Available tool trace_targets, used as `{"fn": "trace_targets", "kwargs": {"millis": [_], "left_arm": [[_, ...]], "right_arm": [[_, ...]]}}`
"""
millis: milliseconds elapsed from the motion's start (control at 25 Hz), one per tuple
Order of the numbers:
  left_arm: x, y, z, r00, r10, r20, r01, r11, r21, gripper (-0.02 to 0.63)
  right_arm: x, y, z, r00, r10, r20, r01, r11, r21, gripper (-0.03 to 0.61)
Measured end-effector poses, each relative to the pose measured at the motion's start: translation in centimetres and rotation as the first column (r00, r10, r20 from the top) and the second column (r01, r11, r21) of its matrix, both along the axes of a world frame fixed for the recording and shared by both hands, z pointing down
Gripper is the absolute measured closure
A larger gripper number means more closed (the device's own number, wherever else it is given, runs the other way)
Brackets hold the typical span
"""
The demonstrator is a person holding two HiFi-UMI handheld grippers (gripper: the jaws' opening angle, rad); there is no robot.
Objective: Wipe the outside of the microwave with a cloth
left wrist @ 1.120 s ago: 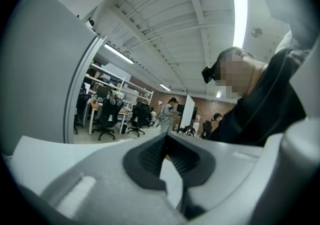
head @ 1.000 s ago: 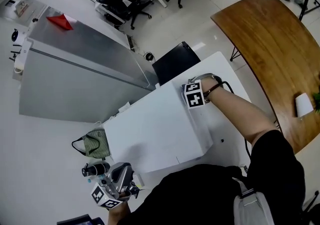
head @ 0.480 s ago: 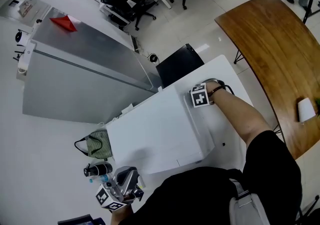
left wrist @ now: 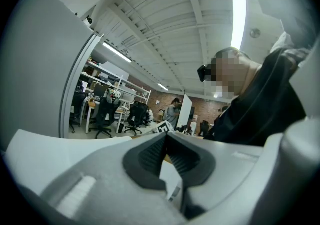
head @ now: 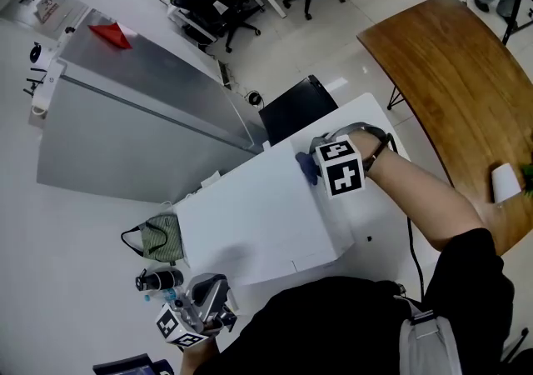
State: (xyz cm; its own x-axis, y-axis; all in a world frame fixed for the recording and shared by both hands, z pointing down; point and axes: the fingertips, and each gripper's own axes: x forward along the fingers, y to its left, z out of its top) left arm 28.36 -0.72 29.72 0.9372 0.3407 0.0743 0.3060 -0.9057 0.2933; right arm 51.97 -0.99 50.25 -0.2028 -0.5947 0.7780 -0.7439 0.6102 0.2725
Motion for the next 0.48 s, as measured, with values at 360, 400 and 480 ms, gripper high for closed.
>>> {"fn": "trace_targets", "kwargs": {"millis": [360,400,480], "left_arm": [[-1.1,0.0,-0.1,1.0,-0.019,0.002,0.019,1.0,0.0,0.611],[-1.4,-0.2,0.1,1.0,-0.022,0.006,0.022,1.0,0.006,0.611],[-1.7,-0.5,0.1,1.0,-0.03,0.009,0.03,0.999,0.017,0.611]], "right_arm": [[0.0,-1.0,13.1,0.999,-0.026,-0.041,0.016,0.973,-0.231,0.486],[0.0,-1.0,14.9,0.999,-0.025,-0.031,0.016,0.969,-0.245,0.486],[0.0,-1.3,17.5,1.0,-0.01,-0.014,0.006,0.965,-0.263,0.486]]}}
